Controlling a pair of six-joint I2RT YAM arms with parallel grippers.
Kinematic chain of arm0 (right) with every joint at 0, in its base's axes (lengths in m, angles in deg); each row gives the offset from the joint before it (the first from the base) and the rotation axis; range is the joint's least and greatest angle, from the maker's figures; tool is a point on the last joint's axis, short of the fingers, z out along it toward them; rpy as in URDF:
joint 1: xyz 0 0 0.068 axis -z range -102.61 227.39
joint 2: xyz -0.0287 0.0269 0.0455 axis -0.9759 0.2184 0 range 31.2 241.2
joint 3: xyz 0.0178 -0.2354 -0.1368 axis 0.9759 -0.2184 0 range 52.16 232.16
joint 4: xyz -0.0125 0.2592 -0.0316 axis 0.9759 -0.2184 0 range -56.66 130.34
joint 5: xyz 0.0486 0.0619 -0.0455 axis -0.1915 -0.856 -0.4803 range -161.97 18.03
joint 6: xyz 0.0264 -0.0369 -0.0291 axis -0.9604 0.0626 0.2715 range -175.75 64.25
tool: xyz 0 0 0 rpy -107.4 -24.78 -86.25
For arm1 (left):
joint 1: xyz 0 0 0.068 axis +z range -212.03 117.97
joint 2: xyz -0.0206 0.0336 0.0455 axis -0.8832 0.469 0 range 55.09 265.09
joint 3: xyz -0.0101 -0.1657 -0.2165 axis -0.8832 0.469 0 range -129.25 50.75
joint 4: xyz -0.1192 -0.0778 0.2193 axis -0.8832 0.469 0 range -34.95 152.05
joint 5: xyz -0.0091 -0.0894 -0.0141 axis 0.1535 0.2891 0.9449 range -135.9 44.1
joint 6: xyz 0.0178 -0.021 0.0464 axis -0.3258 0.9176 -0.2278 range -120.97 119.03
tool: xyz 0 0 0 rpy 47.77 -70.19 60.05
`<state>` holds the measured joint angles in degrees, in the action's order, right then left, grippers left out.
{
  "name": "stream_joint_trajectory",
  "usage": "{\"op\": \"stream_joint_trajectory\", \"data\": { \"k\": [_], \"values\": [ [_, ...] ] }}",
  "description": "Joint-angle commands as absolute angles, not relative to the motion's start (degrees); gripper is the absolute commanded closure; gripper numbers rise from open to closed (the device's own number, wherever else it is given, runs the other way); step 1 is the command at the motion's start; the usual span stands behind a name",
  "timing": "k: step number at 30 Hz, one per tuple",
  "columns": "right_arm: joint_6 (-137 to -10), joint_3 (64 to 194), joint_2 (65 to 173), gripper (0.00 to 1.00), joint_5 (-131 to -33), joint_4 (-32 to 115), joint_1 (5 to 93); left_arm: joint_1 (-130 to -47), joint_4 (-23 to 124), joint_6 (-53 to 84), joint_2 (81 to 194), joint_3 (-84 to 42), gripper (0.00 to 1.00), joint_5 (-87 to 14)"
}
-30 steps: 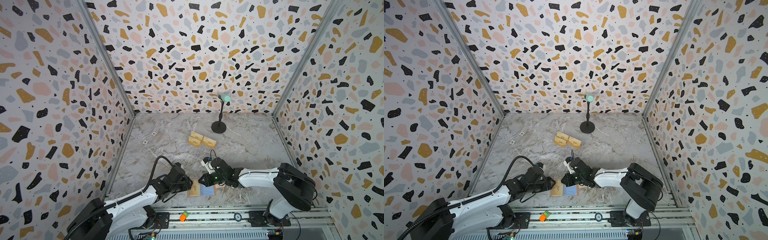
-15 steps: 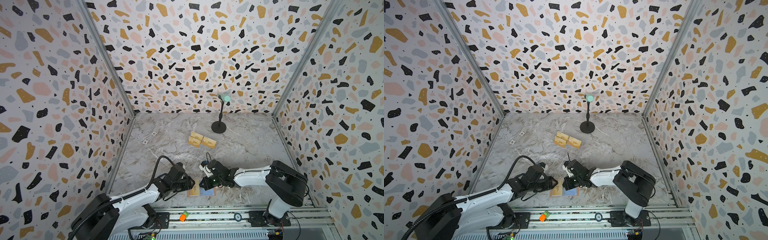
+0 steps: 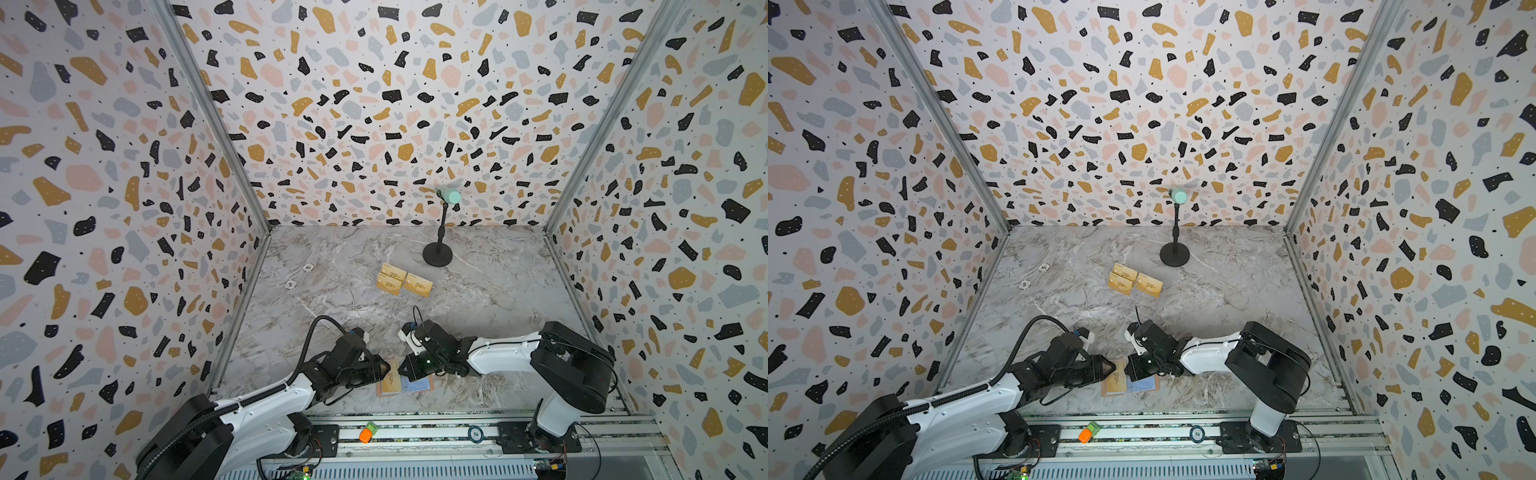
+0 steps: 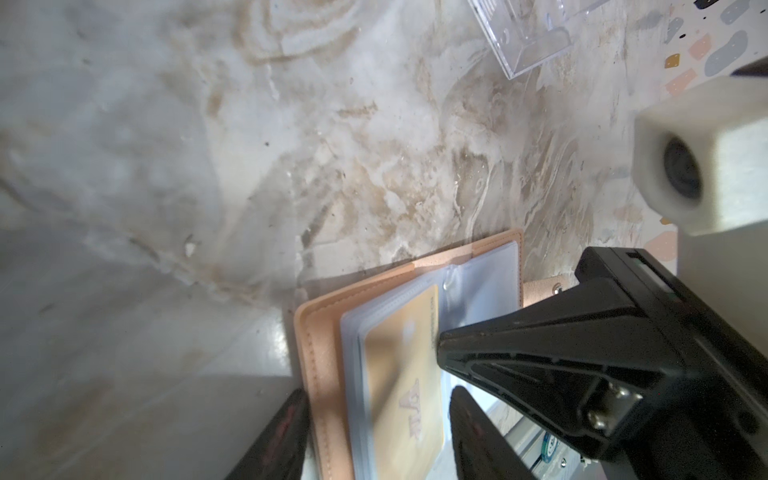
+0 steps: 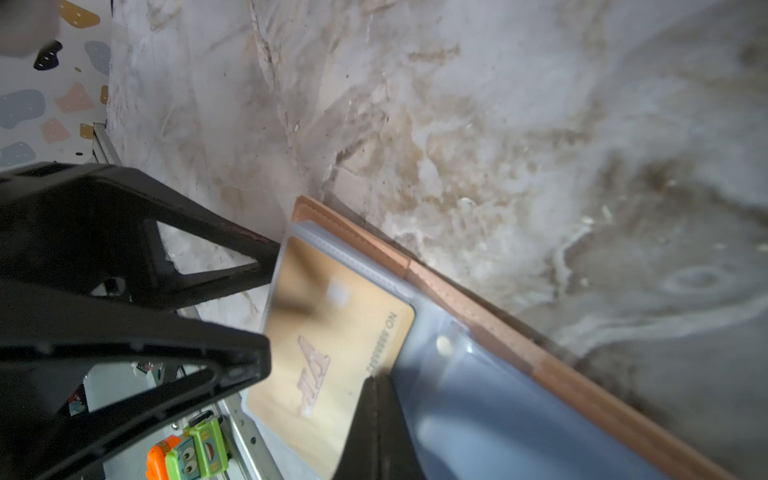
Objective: Put the credit cards into the card holder
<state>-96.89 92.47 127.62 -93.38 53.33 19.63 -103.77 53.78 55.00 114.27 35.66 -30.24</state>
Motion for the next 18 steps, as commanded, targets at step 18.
{"op": "stream_joint_trajectory", "data": {
  "k": [18],
  "values": [
    [-99.5,89.5,127.5,1.00,-92.4,57.5,19.3,-103.2,45.1,59.8,109.1,35.1,0.53,-21.5]
  ]
}}
